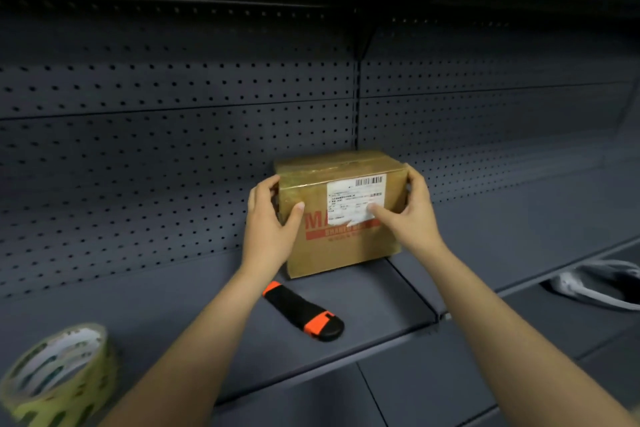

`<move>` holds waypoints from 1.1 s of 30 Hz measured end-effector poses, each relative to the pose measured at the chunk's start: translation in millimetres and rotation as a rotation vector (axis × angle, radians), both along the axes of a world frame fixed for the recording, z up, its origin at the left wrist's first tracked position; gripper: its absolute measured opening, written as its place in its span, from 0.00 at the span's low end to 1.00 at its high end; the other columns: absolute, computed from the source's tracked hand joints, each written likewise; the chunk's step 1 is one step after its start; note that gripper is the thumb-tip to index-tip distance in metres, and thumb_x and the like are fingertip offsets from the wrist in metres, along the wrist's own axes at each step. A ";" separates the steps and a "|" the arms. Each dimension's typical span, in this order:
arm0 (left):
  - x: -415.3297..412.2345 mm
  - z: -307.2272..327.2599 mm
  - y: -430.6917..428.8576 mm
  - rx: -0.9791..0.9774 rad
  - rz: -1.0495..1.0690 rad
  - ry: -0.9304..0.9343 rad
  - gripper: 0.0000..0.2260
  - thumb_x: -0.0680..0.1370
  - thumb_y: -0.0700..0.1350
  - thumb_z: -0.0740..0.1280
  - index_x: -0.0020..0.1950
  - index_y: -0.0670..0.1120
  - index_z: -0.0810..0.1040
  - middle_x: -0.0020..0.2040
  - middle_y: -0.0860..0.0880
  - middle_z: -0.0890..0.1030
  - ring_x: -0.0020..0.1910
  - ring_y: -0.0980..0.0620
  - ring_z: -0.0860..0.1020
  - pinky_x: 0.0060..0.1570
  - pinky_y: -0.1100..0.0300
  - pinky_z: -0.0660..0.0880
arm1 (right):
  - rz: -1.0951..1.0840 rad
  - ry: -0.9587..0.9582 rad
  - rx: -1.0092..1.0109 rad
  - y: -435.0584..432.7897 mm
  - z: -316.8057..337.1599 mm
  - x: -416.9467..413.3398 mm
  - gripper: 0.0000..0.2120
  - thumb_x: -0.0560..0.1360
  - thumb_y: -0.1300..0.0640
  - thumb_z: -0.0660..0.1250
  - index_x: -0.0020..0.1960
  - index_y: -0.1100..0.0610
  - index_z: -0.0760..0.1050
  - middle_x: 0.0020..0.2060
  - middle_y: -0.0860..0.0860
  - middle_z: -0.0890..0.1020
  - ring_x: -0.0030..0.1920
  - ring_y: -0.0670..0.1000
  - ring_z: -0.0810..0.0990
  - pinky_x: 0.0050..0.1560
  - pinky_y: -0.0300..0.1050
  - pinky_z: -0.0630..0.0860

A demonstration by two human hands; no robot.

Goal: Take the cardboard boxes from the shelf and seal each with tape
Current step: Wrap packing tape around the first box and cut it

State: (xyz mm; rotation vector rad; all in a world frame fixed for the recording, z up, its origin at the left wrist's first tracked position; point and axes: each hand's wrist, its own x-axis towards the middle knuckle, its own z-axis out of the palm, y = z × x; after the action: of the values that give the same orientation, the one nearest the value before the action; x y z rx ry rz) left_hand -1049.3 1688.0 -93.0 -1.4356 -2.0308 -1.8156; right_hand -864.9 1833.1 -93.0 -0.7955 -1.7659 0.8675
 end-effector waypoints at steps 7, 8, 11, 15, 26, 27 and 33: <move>6.6 -4.3 -0.7 -0.129 0.197 0.244 0.25 0.77 0.52 0.71 0.71 0.47 0.69 0.67 0.51 0.71 0.64 0.53 0.72 0.57 0.58 0.73 | -0.049 -0.139 0.047 15.3 -12.6 1.4 0.48 0.69 0.52 0.78 0.79 0.56 0.53 0.74 0.51 0.66 0.73 0.50 0.65 0.72 0.50 0.66; 9.3 -2.1 -2.6 -0.133 0.245 0.313 0.24 0.77 0.51 0.71 0.70 0.46 0.70 0.65 0.50 0.72 0.64 0.51 0.71 0.58 0.56 0.72 | -0.083 -0.153 0.083 12.7 -11.2 2.5 0.47 0.69 0.51 0.77 0.79 0.56 0.54 0.72 0.51 0.66 0.71 0.50 0.66 0.70 0.47 0.66; 19.2 5.1 -10.2 -0.108 0.319 0.488 0.19 0.77 0.50 0.70 0.65 0.45 0.74 0.58 0.48 0.75 0.59 0.49 0.72 0.57 0.52 0.71 | -0.192 -0.146 0.230 1.7 -4.2 7.2 0.37 0.71 0.52 0.75 0.74 0.56 0.62 0.64 0.51 0.70 0.63 0.49 0.70 0.59 0.42 0.68; 27.3 11.0 -22.7 -0.026 0.302 0.695 0.12 0.76 0.45 0.71 0.58 0.43 0.78 0.50 0.47 0.77 0.49 0.46 0.75 0.49 0.50 0.73 | -0.264 -0.245 0.459 -21.9 2.6 16.9 0.17 0.74 0.56 0.71 0.60 0.58 0.73 0.54 0.52 0.74 0.54 0.54 0.74 0.54 0.52 0.74; 71.8 -14.7 -77.4 0.135 -0.336 0.955 0.05 0.76 0.46 0.65 0.46 0.45 0.78 0.38 0.49 0.75 0.40 0.46 0.73 0.39 0.55 0.68 | -0.633 -0.538 0.727 -197.3 -26.7 77.4 0.05 0.70 0.64 0.71 0.43 0.60 0.75 0.38 0.54 0.74 0.37 0.58 0.72 0.36 0.53 0.71; 81.8 -19.0 -84.3 0.146 -0.424 0.962 0.05 0.77 0.45 0.65 0.46 0.45 0.78 0.38 0.49 0.75 0.40 0.46 0.74 0.39 0.54 0.69 | -0.693 -0.566 0.696 -220.4 -33.0 88.9 0.05 0.69 0.64 0.71 0.42 0.60 0.74 0.38 0.54 0.73 0.37 0.58 0.71 0.36 0.53 0.70; 193.5 -39.5 -138.1 0.287 -0.906 0.959 0.07 0.76 0.46 0.65 0.49 0.45 0.80 0.38 0.50 0.77 0.38 0.46 0.75 0.36 0.53 0.71 | -1.057 -0.780 0.429 -377.7 -59.2 181.4 0.07 0.68 0.61 0.72 0.45 0.58 0.76 0.40 0.54 0.75 0.41 0.59 0.74 0.38 0.53 0.72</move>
State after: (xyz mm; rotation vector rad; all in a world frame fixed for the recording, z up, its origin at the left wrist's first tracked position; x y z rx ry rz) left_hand -855.9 1549.9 -132.4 -2.6054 -0.6591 -1.0274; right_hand -683.5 1455.3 -152.2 -1.6497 -1.6721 -0.5798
